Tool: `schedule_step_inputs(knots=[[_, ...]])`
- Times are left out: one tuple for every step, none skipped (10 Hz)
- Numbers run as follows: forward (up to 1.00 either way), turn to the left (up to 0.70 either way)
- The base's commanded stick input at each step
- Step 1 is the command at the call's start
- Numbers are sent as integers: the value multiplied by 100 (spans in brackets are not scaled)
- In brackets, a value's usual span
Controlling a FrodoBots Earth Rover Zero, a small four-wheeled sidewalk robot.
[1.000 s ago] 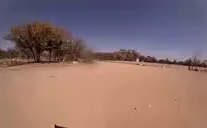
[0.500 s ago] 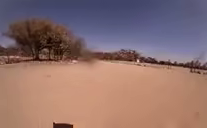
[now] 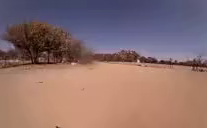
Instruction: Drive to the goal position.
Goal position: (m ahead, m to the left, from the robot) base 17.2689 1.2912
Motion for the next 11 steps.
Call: schedule_step_inputs(knots=[[100, 0], [100, 0], [100, 0], [100, 0], [100, 0], [100, 0], [100, 0], [100, 0], [100, 0], [100, 0], [100, 0]])
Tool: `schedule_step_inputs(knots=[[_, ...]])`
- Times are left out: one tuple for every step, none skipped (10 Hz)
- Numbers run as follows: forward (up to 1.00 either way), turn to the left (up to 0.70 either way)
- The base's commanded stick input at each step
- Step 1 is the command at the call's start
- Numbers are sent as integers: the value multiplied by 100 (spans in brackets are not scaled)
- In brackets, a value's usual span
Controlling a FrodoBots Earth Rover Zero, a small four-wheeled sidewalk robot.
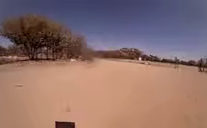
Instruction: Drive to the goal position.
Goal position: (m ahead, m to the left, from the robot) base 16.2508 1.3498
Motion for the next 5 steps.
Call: schedule_step_inputs(knots=[[100, 0], [100, 0], [100, 0], [100, 0], [100, 0]])
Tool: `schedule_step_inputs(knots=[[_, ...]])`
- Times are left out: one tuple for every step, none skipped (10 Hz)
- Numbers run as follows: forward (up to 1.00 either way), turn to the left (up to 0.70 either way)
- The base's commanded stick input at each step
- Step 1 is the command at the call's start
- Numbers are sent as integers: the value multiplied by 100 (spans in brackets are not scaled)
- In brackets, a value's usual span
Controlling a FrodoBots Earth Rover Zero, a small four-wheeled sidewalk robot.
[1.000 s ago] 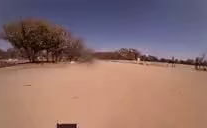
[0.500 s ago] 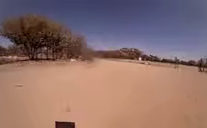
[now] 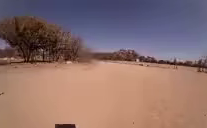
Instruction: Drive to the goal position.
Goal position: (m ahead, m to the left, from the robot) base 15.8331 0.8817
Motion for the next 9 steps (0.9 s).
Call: schedule_step_inputs(knots=[[100, 0], [100, 0], [100, 0], [100, 0], [100, 0], [100, 0], [100, 0], [100, 0], [100, 0]])
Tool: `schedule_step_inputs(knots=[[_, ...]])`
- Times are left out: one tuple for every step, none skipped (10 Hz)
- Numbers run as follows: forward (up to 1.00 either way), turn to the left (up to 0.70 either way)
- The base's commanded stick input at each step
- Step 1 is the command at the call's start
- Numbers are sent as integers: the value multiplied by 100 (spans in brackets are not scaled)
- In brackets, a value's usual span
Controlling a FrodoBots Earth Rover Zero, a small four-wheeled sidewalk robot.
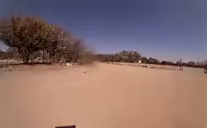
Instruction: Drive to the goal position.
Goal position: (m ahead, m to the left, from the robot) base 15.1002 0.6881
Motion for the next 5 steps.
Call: schedule_step_inputs(knots=[[100, 0], [100, 0], [100, 0], [100, 0], [100, 0]])
